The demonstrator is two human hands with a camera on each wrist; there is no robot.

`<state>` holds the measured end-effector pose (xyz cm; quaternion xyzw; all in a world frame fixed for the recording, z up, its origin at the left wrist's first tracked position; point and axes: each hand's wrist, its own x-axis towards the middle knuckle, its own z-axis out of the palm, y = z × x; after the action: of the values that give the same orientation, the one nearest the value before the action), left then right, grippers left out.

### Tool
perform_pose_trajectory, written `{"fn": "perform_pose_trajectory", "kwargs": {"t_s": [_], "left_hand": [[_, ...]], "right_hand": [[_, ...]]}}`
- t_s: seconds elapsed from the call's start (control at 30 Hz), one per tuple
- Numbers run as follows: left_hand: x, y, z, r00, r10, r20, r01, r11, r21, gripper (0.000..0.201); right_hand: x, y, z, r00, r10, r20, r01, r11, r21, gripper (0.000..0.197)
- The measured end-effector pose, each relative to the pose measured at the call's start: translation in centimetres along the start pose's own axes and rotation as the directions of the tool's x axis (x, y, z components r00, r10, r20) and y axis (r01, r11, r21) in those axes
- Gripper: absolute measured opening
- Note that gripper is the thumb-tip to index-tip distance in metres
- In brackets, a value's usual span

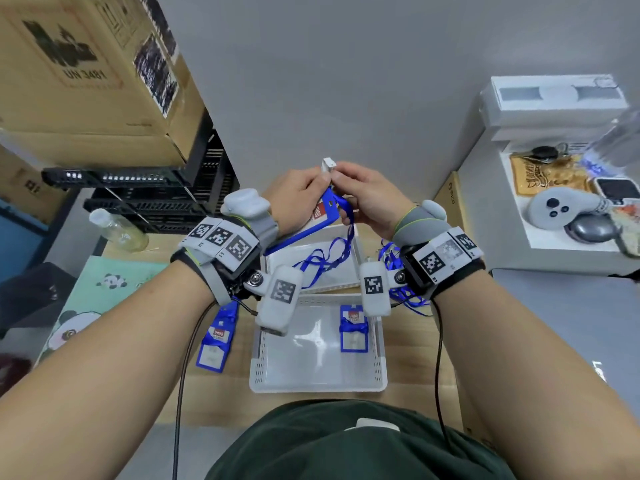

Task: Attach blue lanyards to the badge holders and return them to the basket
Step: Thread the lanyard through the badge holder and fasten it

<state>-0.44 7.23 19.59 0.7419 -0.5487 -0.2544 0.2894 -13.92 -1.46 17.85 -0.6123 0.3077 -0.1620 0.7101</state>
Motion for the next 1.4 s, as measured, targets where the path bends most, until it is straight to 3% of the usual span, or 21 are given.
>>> {"fn": "perform_pose_trajectory", "kwargs": {"t_s": [0.13, 0.33, 0.5, 0.7, 0.9, 1.07, 1.23, 1.3, 1.4], "left_hand": [[-0.2, 0.2, -0.3, 1.000, 0.014, -0.025, -0.013, 0.998, 0.056, 0.030], [-0.3, 0.1, -0.5, 1.000, 0.000, 0.012, -0.001, 0.992, 0.123, 0.030], [-0.4, -0.5, -1.2, 0.999, -0.007, 0.032, 0.002, 0.988, 0.154, 0.027], [-0.1, -0.6, -2.5, 0.998, 0.014, -0.058, -0.006, 0.991, 0.137, 0.029], [-0.2, -0.5, -2.7, 1.000, 0.023, 0.019, -0.024, 0.995, 0.100, 0.029], [-0.2, -0.4, -2.6, 0.998, 0.031, 0.062, -0.036, 0.997, 0.075, 0.025], [-0.1, -0.5, -2.6, 0.998, 0.037, 0.052, -0.041, 0.996, 0.078, 0.021], [0.0, -0.6, -2.6, 0.999, 0.032, 0.042, -0.035, 0.996, 0.086, 0.021], [0.0, -0.6, -2.5, 0.999, 0.019, 0.036, -0.023, 0.995, 0.100, 0.021]], "right_hand": [[-0.3, -0.1, 0.1, 0.997, -0.034, -0.062, 0.034, 0.999, 0.000, 0.024], [-0.2, -0.6, 0.0, 0.983, -0.010, -0.184, 0.011, 1.000, 0.007, 0.008], [-0.2, 0.2, -0.8, 0.979, 0.012, -0.204, -0.035, 0.993, -0.111, 0.018], [-0.2, 0.3, -1.4, 0.986, 0.011, -0.169, -0.065, 0.948, -0.312, 0.032], [-0.2, -0.4, -1.5, 0.988, -0.004, -0.156, -0.060, 0.915, -0.400, 0.034], [-0.1, -0.5, -1.3, 0.994, 0.020, -0.110, -0.059, 0.930, -0.362, 0.036], [-0.2, -0.6, -1.2, 0.999, 0.038, -0.027, -0.044, 0.960, -0.276, 0.024], [-0.2, -0.5, -1.1, 0.998, 0.057, 0.022, -0.052, 0.982, -0.183, 0.035], [-0.2, -0.9, -0.7, 0.998, 0.058, 0.037, -0.050, 0.982, -0.185, 0.037]]}}
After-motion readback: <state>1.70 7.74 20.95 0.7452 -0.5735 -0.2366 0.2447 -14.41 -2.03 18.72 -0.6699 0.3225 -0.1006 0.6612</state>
